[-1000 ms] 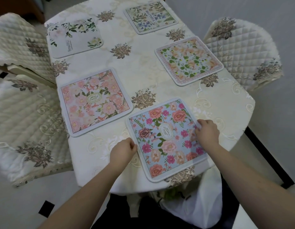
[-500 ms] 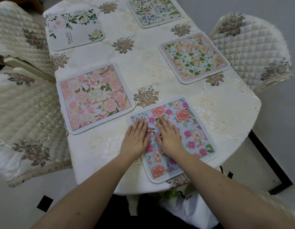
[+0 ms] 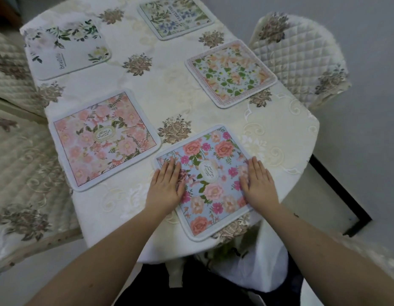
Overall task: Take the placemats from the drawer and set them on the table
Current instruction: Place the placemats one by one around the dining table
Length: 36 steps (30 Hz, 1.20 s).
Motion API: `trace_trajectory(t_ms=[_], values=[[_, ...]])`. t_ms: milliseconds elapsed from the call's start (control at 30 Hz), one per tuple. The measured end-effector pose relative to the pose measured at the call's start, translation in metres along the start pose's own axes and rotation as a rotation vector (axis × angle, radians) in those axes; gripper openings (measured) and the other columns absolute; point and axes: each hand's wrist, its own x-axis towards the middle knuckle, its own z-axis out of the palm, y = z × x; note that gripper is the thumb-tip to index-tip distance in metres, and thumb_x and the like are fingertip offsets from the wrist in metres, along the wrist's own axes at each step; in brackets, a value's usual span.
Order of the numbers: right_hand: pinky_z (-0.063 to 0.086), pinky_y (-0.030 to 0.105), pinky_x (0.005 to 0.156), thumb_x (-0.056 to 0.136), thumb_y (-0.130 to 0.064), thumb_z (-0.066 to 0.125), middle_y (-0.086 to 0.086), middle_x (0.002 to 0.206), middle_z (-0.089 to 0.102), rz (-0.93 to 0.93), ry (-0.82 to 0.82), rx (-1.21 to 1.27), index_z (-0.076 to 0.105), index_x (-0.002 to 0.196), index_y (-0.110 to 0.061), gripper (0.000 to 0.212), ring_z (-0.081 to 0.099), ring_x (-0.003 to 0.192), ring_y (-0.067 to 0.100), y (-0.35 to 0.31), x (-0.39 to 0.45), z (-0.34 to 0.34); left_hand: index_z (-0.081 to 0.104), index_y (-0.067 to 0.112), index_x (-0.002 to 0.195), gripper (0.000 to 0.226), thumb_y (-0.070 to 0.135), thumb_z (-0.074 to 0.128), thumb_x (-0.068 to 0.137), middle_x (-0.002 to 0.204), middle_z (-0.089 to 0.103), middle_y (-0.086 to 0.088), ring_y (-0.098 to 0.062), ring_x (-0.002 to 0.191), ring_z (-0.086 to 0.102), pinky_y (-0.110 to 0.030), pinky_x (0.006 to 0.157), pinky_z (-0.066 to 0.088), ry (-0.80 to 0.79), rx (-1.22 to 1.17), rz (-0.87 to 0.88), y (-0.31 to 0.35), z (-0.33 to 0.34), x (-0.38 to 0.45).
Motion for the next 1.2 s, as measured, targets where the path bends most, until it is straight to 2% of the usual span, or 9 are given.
trace_trajectory(t_ms=[167, 300, 433, 533, 633, 767, 967, 1100, 1200], values=[[0.005, 0.037, 0.121, 0.095, -0.055, 0.009, 0.008, 0.163, 0.013, 0.104, 0.065, 0.014, 0.014, 0.155, -0.008, 0.076, 0.010, 0.150, 0.020, -0.009, -0.034, 0.015, -0.004, 0.019, 0.159, 0.071, 0.053, -0.003, 0.097, 0.166, -0.012, -0.001, -0.017, 0.152, -0.015, -0.039, 0.123, -0.010, -0.035, 0.023, -0.051, 0.016, -0.002, 0.000], [-0.007, 0.032, 0.119, 0.095, -0.058, 0.012, 0.009, 0.163, 0.006, 0.101, 0.034, 0.033, 0.006, 0.155, -0.008, 0.079, 0.005, 0.150, 0.022, -0.029, -0.055, 0.028, -0.008, 0.009, 0.157, 0.066, 0.047, 0.004, 0.105, 0.165, -0.016, -0.007, -0.021, 0.152, -0.017, -0.041, 0.123, -0.011, -0.072, 0.010, -0.094, 0.045, -0.003, 0.003], [-0.005, 0.033, 0.121, 0.099, -0.050, 0.017, 0.010, 0.162, 0.011, 0.005, 0.031, -0.017, 0.015, 0.154, -0.005, 0.072, 0.008, 0.150, 0.018, -0.036, -0.073, 0.035, -0.011, 0.019, 0.158, 0.065, 0.051, -0.001, 0.102, 0.164, -0.018, 0.003, -0.013, 0.151, -0.020, -0.041, 0.122, -0.013, -0.111, 0.037, 0.087, 0.074, 0.009, -0.006], [-0.009, 0.031, 0.120, 0.097, -0.053, 0.008, 0.006, 0.163, 0.006, -0.024, 0.019, -0.010, 0.007, 0.155, -0.010, 0.073, 0.001, 0.149, 0.014, -0.030, -0.074, 0.031, -0.010, 0.026, 0.158, 0.062, 0.052, 0.006, 0.104, 0.163, -0.018, 0.008, -0.010, 0.151, -0.019, -0.037, 0.121, -0.016, -0.164, 0.085, 0.285, 0.077, 0.011, -0.012], [-0.014, 0.027, 0.117, 0.090, -0.058, -0.005, 0.001, 0.163, -0.005, -0.028, -0.034, 0.004, -0.002, 0.156, -0.016, 0.078, -0.008, 0.149, 0.011, -0.026, -0.074, 0.025, -0.009, 0.031, 0.158, 0.060, 0.052, 0.010, 0.105, 0.164, -0.015, 0.009, -0.011, 0.152, -0.014, -0.039, 0.123, -0.010, -0.156, 0.155, 0.406, 0.051, 0.006, -0.009], [-0.017, 0.025, 0.114, 0.084, -0.062, -0.010, -0.001, 0.162, -0.013, -0.007, -0.111, 0.021, -0.006, 0.156, -0.018, 0.084, -0.013, 0.148, 0.009, -0.026, -0.074, 0.018, -0.006, 0.033, 0.158, 0.061, 0.054, 0.013, 0.104, 0.165, -0.013, 0.009, -0.011, 0.152, -0.014, -0.036, 0.124, -0.008, -0.133, 0.115, 0.326, 0.010, -0.007, -0.007], [-0.004, 0.030, 0.120, 0.103, -0.043, 0.023, 0.005, 0.164, 0.001, 0.148, -0.053, 0.008, 0.008, 0.156, -0.012, 0.063, 0.000, 0.150, 0.016, -0.054, -0.070, 0.015, -0.015, 0.034, 0.155, 0.072, 0.067, 0.016, 0.099, 0.162, -0.024, 0.008, -0.011, 0.149, -0.023, -0.031, 0.122, -0.011, -0.147, 0.101, 0.306, -0.044, -0.022, 0.006], [0.010, 0.039, 0.122, 0.102, -0.046, 0.018, 0.010, 0.164, 0.003, 0.343, -0.072, 0.075, 0.007, 0.156, -0.008, 0.067, 0.006, 0.150, 0.023, -0.109, -0.069, 0.017, -0.019, 0.031, 0.154, 0.074, 0.066, 0.014, 0.098, 0.160, -0.028, 0.008, -0.010, 0.149, -0.025, -0.033, 0.122, -0.010, -0.197, 0.141, 0.348, -0.083, -0.035, 0.013], [0.002, 0.044, 0.122, 0.103, -0.044, 0.011, 0.003, 0.164, -0.004, 0.257, -0.071, 0.063, 0.002, 0.157, -0.017, 0.061, -0.004, 0.151, 0.022, -0.164, -0.076, 0.032, -0.020, 0.030, 0.153, 0.067, 0.060, 0.007, 0.100, 0.162, -0.025, 0.007, -0.010, 0.150, -0.022, -0.037, 0.124, -0.005, -0.258, 0.197, 0.426, -0.097, -0.041, 0.022]])
